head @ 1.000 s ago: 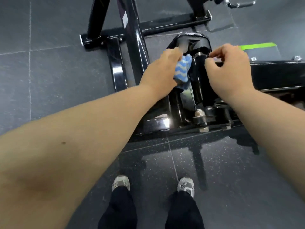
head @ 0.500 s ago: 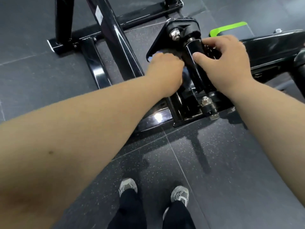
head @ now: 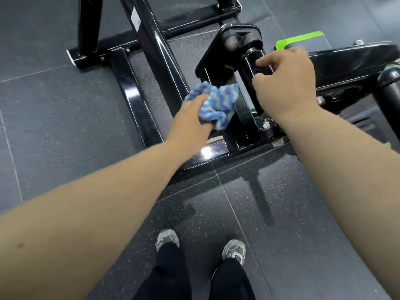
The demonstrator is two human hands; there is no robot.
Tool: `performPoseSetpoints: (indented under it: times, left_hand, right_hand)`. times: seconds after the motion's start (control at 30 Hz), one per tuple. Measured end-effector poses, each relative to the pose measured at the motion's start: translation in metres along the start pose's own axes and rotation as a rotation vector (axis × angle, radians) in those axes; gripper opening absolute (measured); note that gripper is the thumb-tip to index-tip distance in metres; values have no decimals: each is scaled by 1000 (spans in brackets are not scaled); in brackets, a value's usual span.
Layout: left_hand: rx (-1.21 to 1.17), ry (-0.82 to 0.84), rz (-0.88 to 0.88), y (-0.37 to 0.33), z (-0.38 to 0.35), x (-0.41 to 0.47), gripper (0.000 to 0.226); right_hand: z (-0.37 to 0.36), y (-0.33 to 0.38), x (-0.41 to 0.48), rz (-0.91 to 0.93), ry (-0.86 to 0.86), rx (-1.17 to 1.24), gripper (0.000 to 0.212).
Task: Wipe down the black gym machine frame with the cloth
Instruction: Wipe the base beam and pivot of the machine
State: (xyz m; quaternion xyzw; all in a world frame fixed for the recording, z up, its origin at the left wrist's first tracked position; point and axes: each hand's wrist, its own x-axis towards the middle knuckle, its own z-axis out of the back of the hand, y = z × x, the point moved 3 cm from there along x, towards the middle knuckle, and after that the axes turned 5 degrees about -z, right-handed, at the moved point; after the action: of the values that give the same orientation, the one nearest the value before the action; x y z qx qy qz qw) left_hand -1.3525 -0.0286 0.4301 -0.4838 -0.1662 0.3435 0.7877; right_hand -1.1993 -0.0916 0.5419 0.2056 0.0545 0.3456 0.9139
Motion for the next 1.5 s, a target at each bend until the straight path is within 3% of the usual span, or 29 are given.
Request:
performPoseSetpoints:
  times: [0.1,0.2,0.27,0.37,0.4,0.5,0.63,0.73,0.8,0.87,0.9,1.0,1.13,1.27,1.37,1.5]
  left_hand:
    - [131,48,73,-9,-9,-26,23]
    - [159,103,95,-6,-6,-17,32]
    - [-75,3,185,-6,-1,5,45]
    - [-561,-189,273,-13,10,33,16]
    - [-613,-250,293,-16,16,41,21]
    - [-514,-352,245,-24,25,61,22]
    - [-340,-250,219,-29,13,60,45]
    - [-124,-204,160,-25,13,45,20]
    - [-123,-276,127,-32,23,42,18]
    - [-220,-413,127,-40,39,58,28]
    - [-249,-410,125,-46,45,71,32]
    - [-137,-155,162,-69,47,103,29]
    - [40,-48,357,-63,55,117,45]
    - [-11,148,518,-27,48,117,25]
    - [-233,62,576,-6,42,113,11]
    - [-363,39,461,-42,48,133,15]
  right_hand:
    - [6,8,-11,6,49,-37,28]
    - [4,21,-18,29,95,-92,27]
    - [-7,34,-21,79,134,-170,26]
    - [-24,44,-30,98,277,-318,25]
    - [-27,42,-32,86,331,-351,22]
    - [-31,41,-36,57,430,-389,19]
    - [-33,45,-34,48,475,-408,26]
    - [-29,42,-29,60,494,-424,28]
    - [-26,43,-21,88,481,-406,24]
    - [-17,43,-7,72,356,-296,24]
    - [-10,41,3,56,252,-246,27]
    - [3,29,24,18,77,-261,36]
    - [-5,2,36,-24,233,-298,43]
    - [-8,-5,59,26,189,-204,44]
    - [-20,-1,74,-30,174,-114,44]
    - [-26,-3,74,-80,103,-42,39]
